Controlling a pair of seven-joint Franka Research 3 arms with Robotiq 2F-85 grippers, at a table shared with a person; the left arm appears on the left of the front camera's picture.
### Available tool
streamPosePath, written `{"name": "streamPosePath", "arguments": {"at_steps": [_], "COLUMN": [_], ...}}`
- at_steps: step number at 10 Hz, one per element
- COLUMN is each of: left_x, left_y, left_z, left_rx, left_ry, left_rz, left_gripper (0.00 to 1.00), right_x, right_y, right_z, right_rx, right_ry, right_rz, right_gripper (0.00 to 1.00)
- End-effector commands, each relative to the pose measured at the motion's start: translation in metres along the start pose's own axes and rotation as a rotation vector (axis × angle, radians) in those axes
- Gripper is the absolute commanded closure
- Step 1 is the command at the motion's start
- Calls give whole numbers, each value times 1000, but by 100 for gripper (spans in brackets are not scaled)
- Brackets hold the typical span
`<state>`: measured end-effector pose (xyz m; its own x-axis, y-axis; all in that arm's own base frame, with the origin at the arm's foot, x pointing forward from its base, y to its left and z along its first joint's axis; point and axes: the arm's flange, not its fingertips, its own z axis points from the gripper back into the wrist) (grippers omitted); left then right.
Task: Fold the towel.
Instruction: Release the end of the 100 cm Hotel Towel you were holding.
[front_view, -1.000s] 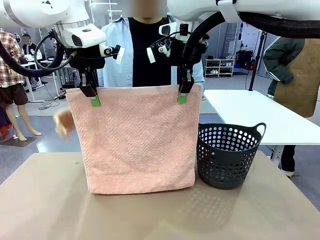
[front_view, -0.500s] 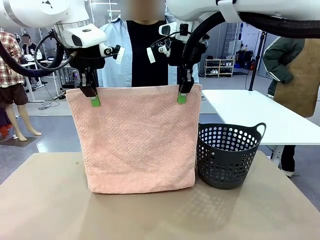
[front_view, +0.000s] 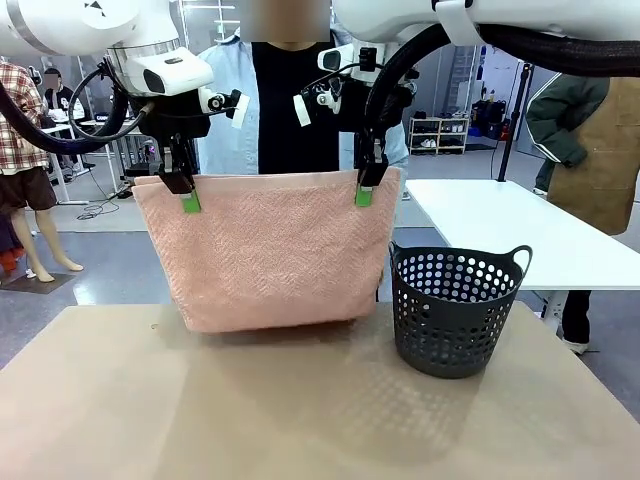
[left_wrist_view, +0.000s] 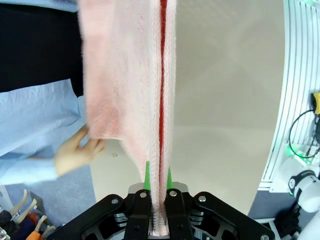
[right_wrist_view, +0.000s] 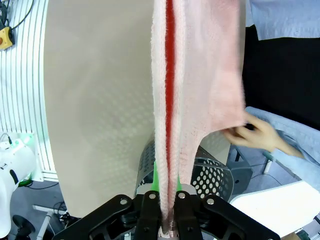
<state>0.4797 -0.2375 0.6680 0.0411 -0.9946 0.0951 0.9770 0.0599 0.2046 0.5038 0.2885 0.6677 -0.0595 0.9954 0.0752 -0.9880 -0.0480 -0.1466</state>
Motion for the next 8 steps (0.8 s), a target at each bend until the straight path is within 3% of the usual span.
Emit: {"name": "streamPosePath", "arguments": {"at_steps": [1, 8], "left_x": [-2, -2], "left_y": [1, 1], "left_z": [0, 0], "left_rx": [1, 1], "left_ry": [1, 1], "left_rz": [3, 3], "left_gripper": [100, 100], "right_x": [0, 0], "right_y": [0, 0], "right_z": [2, 2], "right_rx": [-7, -7], "right_ry": [-3, -3], "right_rz": [-1, -1], "right_gripper": [100, 100]}}
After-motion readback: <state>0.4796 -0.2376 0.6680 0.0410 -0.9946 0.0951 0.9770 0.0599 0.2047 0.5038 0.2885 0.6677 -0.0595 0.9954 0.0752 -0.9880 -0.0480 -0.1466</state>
